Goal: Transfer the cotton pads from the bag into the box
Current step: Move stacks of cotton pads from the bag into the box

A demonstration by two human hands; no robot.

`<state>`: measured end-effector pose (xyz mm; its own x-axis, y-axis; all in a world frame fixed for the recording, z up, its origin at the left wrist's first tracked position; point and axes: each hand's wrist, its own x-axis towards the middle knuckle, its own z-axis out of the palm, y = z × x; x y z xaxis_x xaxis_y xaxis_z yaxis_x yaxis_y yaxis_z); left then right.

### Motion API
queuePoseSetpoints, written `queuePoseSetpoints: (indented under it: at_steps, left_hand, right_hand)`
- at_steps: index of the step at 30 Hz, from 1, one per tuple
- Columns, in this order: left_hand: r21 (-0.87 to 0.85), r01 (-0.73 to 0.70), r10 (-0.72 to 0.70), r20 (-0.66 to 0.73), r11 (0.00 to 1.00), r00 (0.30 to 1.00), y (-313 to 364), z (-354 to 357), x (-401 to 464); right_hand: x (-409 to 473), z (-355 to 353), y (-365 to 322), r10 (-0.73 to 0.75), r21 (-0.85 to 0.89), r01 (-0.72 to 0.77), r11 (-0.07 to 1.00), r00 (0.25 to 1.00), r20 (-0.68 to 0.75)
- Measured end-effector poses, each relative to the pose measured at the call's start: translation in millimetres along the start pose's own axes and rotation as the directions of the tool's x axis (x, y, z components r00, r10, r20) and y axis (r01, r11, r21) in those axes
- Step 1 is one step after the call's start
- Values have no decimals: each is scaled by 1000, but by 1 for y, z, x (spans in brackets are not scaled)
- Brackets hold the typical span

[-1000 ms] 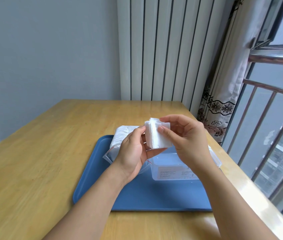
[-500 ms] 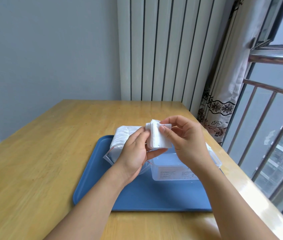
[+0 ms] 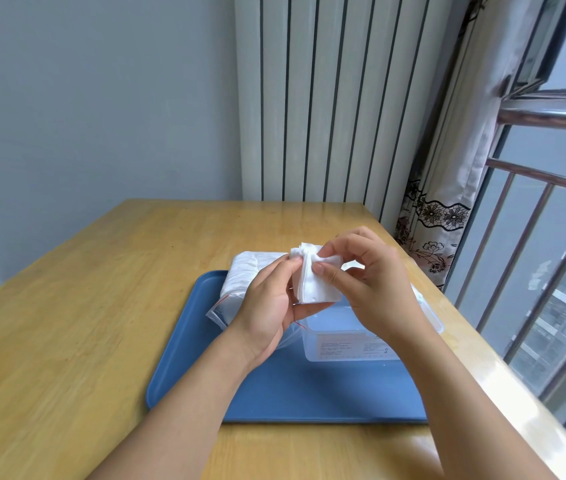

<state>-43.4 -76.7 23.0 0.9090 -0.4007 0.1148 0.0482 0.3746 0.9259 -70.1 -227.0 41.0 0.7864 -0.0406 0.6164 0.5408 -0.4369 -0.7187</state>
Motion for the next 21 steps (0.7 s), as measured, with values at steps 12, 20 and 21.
queuePoseSetpoints:
  at_steps: [12,20,21]
  left_hand:
    - [35,31,-29,-50,999,998,4,3,-3]
    - [18,79,-80,44,997,996,8,2,-5]
    - [11,79,-79,37,997,996,7,1,-5]
  right_hand:
    - [-4,1,-3,-199,-191,191,963,980,-27]
    - [-3,-3,-1,-103,-160,120,980,988,113]
    - [-3,-4,-1,-103,-164,120,979,988,113]
